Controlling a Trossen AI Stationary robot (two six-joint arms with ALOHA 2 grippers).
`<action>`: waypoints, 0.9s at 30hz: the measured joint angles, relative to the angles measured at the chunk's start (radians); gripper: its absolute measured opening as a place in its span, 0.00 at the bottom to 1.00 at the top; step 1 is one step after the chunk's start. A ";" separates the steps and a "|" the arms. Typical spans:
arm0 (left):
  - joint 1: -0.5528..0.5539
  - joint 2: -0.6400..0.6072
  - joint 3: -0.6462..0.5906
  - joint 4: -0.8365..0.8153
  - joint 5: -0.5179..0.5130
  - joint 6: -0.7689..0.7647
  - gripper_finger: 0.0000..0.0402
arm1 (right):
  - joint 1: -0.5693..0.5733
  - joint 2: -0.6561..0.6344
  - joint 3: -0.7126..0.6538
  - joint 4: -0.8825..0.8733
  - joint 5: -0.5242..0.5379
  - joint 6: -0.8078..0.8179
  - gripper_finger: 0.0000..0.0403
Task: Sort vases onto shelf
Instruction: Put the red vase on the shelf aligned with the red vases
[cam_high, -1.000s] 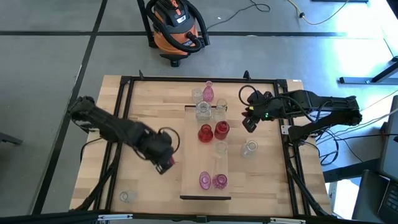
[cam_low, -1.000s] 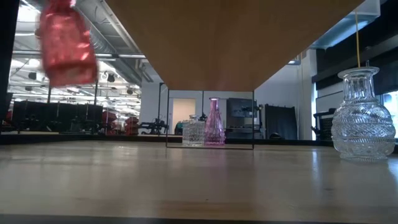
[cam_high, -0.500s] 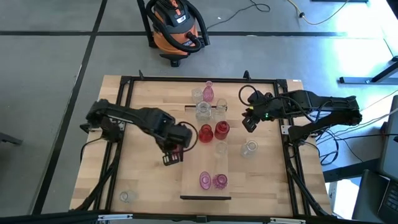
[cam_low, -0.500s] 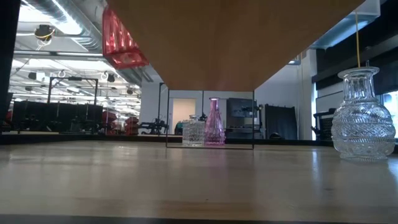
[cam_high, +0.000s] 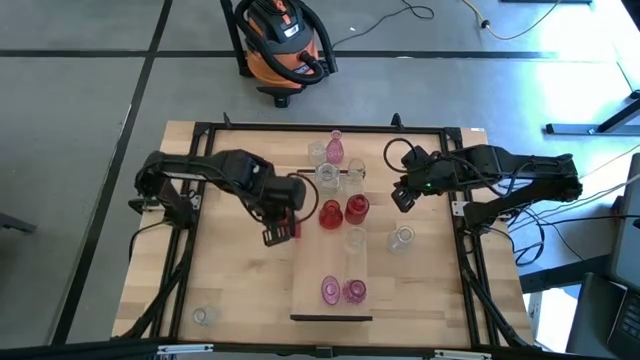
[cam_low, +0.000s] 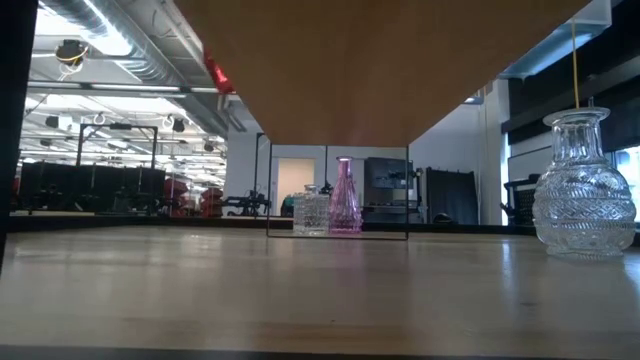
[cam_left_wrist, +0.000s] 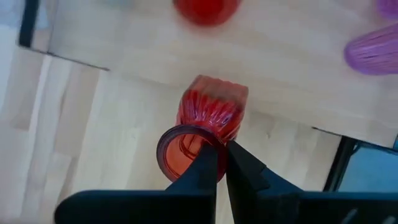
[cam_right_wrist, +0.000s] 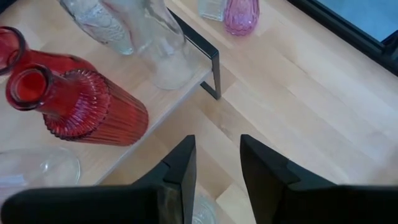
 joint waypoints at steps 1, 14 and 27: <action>0.008 -0.005 -0.001 -0.008 0.002 0.001 0.01 | 0.000 0.002 0.000 0.000 0.000 0.000 0.27; 0.062 0.017 -0.002 -0.009 -0.018 0.117 0.01 | 0.000 0.031 0.000 0.002 0.001 0.000 0.27; 0.072 0.018 -0.002 0.003 -0.018 0.165 0.02 | 0.000 0.071 0.000 0.002 -0.018 -0.001 0.27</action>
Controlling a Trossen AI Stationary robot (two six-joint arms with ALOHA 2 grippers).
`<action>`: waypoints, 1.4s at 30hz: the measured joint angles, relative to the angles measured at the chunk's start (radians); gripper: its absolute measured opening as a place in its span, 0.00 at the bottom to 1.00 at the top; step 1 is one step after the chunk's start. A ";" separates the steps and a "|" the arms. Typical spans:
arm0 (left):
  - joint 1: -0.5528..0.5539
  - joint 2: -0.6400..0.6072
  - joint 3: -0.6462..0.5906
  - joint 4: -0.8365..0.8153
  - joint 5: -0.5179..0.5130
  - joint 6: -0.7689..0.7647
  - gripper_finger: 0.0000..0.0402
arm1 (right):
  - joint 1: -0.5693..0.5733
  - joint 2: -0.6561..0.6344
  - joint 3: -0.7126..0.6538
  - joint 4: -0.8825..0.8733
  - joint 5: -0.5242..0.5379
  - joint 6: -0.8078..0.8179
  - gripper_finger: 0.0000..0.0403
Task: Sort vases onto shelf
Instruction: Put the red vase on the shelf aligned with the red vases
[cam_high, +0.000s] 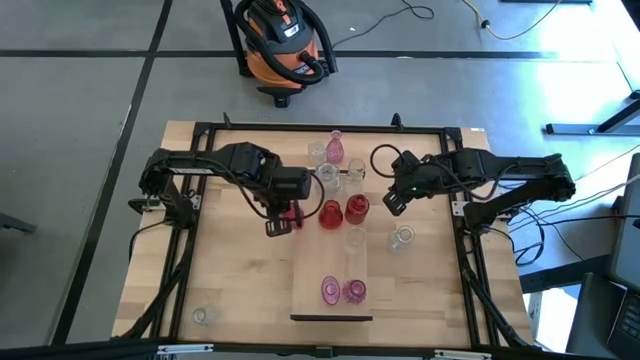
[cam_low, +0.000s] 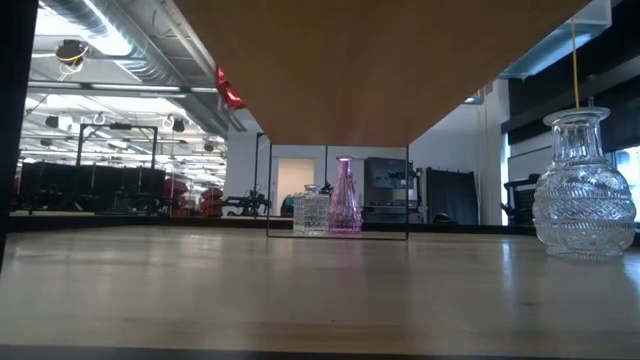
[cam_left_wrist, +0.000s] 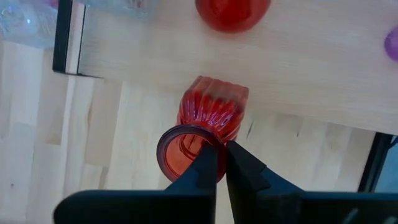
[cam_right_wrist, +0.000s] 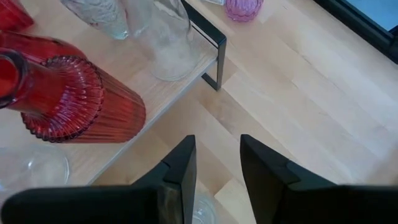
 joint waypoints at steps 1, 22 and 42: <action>0.000 0.000 0.000 0.011 -0.001 0.004 0.02 | 0.000 0.000 0.000 0.001 0.000 0.000 0.27; 0.002 0.031 0.000 0.111 0.033 0.034 0.04 | 0.000 0.002 0.000 -0.002 0.000 -0.001 0.27; 0.002 0.039 0.000 0.107 0.064 0.030 0.17 | 0.000 0.002 0.000 -0.003 -0.008 -0.001 0.27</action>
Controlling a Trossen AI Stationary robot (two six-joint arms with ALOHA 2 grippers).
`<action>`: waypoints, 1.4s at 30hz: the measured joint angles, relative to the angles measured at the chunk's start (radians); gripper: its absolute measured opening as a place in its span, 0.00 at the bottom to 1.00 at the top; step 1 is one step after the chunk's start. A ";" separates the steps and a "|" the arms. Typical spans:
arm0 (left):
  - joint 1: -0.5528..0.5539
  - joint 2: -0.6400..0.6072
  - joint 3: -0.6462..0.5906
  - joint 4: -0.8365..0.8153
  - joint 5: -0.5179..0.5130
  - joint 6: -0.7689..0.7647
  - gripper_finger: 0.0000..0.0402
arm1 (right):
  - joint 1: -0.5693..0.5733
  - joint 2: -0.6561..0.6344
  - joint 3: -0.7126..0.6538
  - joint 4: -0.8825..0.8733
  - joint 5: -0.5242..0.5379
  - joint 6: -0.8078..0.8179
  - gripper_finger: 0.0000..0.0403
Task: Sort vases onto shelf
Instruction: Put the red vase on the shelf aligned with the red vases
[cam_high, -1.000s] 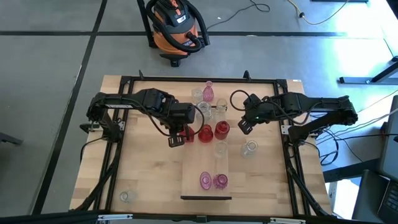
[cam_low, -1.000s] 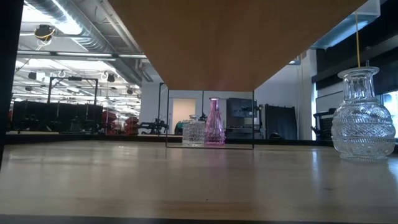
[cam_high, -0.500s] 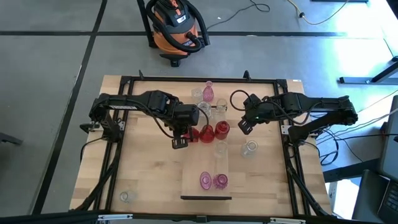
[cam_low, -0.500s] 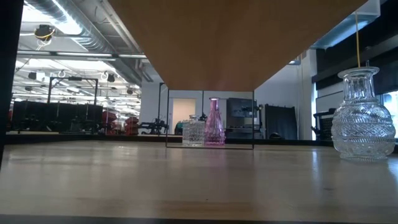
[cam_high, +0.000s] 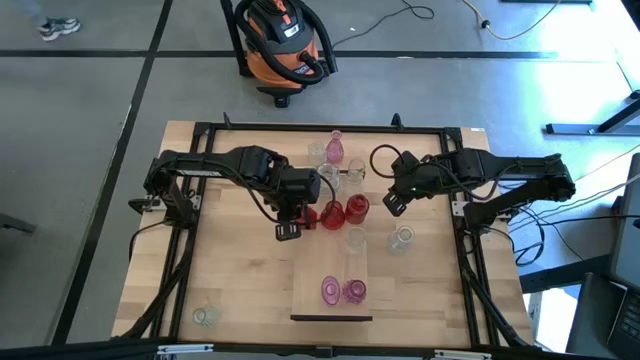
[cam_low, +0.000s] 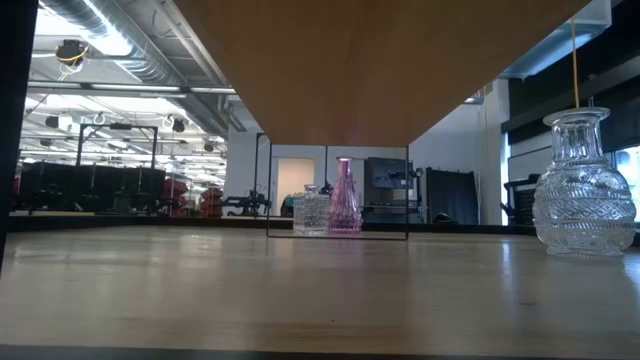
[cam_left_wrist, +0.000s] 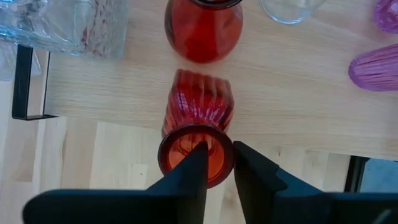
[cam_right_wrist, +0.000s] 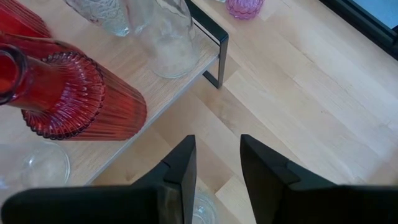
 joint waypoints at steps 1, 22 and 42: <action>0.000 0.000 0.000 0.000 0.000 -0.001 0.18 | 0.000 0.000 0.000 0.000 0.000 0.000 0.27; 0.000 0.000 0.000 0.073 0.009 -0.003 0.20 | 0.000 0.000 0.000 0.000 -0.018 0.001 0.27; 0.031 0.000 0.000 0.126 -0.005 -0.002 0.20 | 0.000 0.000 0.000 0.000 -0.045 0.001 0.27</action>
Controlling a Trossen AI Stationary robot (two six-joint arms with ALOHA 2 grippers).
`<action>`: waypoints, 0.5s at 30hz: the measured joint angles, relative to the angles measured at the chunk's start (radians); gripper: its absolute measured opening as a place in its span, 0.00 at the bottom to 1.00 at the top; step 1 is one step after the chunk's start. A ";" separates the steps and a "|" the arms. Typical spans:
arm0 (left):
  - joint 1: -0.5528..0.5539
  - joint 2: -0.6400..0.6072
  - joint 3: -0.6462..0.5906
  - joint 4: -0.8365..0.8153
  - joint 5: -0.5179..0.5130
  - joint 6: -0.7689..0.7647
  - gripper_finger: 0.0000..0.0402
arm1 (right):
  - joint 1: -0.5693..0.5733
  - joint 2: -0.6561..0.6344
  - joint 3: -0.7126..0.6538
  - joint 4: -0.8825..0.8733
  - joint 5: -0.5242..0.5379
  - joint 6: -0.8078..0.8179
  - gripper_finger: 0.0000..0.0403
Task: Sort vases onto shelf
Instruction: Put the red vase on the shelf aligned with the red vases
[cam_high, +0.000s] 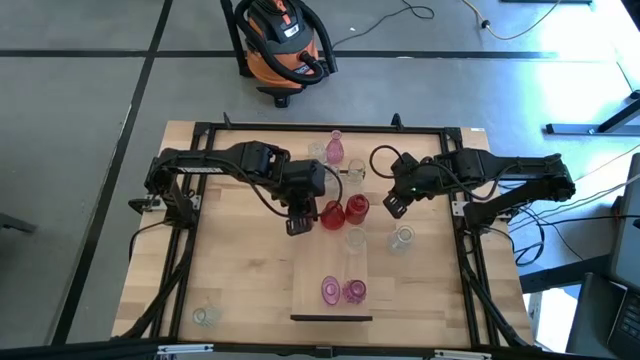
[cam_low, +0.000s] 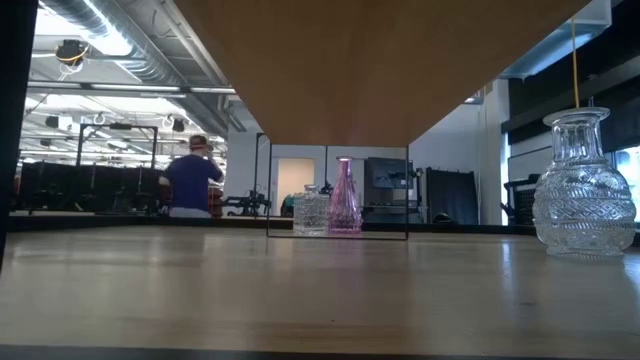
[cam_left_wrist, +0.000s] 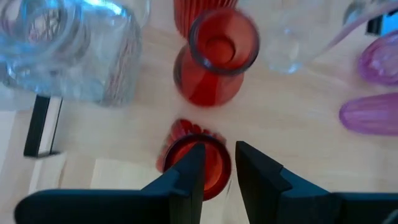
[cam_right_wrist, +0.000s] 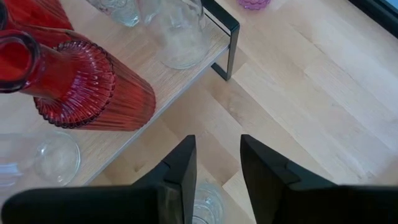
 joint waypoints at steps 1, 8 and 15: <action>0.000 0.000 0.000 0.010 0.000 0.000 0.20 | 0.000 0.000 0.000 0.000 0.000 0.000 0.27; 0.000 0.000 0.000 0.021 0.003 -0.018 0.20 | 0.000 0.000 0.000 0.000 -0.003 0.000 0.27; 0.000 -0.001 0.002 0.018 0.029 -0.038 0.20 | 0.000 0.000 0.000 0.000 -0.003 0.000 0.27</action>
